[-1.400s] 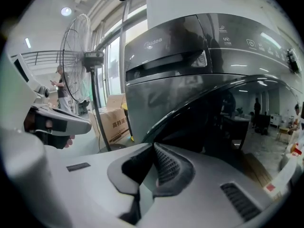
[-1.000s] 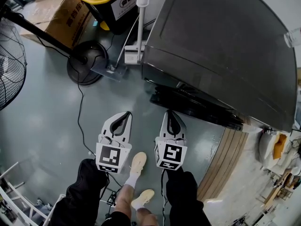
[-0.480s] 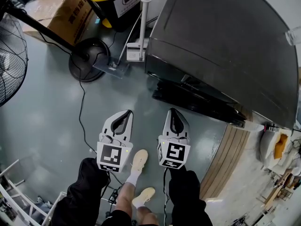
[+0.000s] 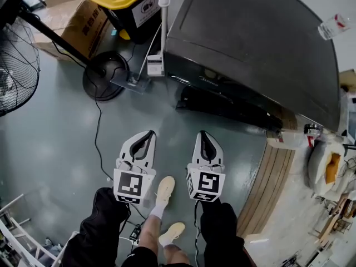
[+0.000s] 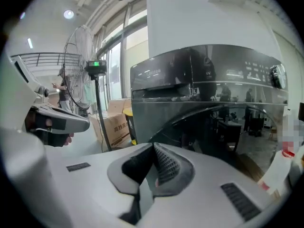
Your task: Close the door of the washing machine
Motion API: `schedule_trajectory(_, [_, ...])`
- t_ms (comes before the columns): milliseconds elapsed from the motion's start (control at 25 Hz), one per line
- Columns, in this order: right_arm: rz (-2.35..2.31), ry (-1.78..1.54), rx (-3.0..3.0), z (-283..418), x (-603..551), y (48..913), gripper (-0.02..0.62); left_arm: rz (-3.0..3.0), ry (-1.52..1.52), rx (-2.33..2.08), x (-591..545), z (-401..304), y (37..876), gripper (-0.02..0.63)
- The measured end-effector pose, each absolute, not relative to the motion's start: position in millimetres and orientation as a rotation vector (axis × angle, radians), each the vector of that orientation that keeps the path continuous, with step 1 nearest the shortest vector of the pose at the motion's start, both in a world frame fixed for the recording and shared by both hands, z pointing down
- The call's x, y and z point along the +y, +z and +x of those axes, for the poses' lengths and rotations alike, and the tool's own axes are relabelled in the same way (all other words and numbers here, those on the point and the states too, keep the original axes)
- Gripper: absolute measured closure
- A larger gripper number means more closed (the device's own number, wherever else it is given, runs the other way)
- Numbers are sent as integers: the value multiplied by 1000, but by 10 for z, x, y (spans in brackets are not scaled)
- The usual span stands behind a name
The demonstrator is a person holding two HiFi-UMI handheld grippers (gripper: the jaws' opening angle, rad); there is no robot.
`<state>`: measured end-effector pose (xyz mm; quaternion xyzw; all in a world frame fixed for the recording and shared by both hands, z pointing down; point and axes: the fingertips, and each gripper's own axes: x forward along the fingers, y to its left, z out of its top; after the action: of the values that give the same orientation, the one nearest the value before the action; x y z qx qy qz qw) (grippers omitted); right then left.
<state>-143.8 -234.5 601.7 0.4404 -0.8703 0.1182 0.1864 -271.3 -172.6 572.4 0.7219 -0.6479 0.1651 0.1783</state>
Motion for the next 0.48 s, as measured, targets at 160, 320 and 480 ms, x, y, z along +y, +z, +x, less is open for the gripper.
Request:
schedule_trajectory(160, [1246,299,-2480,-1289,-2095,5642,578,2082,448,-1854,-1514,-2554,5335,581])
schedule_trajectory(320, [1251,262,-2502,-1123,-1815,5180,578,2132,418,-1876,-1260,-2374,4843,583])
schedule_trajectory(480, [1266,222,-2522,-930,-1521,4642,578,2170,432,-1870,-960,-2182,4335,581])
